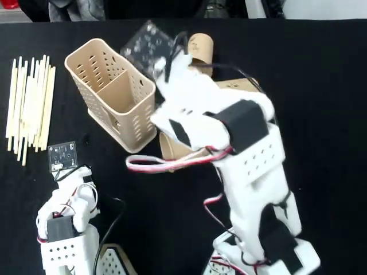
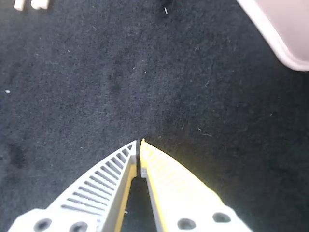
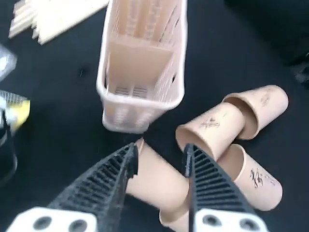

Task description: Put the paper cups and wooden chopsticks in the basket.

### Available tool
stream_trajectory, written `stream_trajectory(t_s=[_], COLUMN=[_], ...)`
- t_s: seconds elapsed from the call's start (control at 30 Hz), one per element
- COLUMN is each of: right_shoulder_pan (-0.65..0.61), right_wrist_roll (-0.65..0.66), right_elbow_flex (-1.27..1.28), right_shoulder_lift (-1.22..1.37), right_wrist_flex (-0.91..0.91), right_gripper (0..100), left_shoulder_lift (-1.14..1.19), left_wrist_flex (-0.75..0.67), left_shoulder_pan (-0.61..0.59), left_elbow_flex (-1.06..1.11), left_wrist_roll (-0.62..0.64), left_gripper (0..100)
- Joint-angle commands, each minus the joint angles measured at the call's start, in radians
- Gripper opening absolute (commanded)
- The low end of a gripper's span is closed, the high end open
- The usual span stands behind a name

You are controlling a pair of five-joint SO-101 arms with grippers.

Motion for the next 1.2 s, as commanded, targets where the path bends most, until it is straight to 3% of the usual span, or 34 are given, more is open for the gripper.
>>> stream_trajectory(t_s=[0.0,0.17,0.4,0.77,1.03,1.17], right_shoulder_pan=[0.009,0.009,0.008,-0.157,0.026,0.057], right_wrist_roll=[0.037,0.034,-0.043,-0.341,-0.344,-0.276], right_elbow_flex=[0.171,0.455,0.792,0.846,0.958,1.012], right_shoulder_lift=[-0.065,-0.122,-0.131,-0.125,-0.125,-0.127], right_wrist_flex=[0.034,0.023,-0.196,-0.333,-0.582,-0.641], right_gripper=[15.9,18.6,21.1,21.2,21.2,21.2], left_shoulder_lift=[-0.002,-0.002,-0.002,-0.002,-0.002,-0.002], left_wrist_flex=[0.005,0.005,0.005,0.005,0.005,0.005], left_shoulder_pan=[0.010,0.012,0.010,0.010,0.012,0.010], left_elbow_flex=[0.016,0.016,0.016,0.016,0.016,0.016], left_wrist_roll=[0.008,0.008,0.008,0.008,0.008,0.008], left_gripper=[3,3,3,3,3,3])
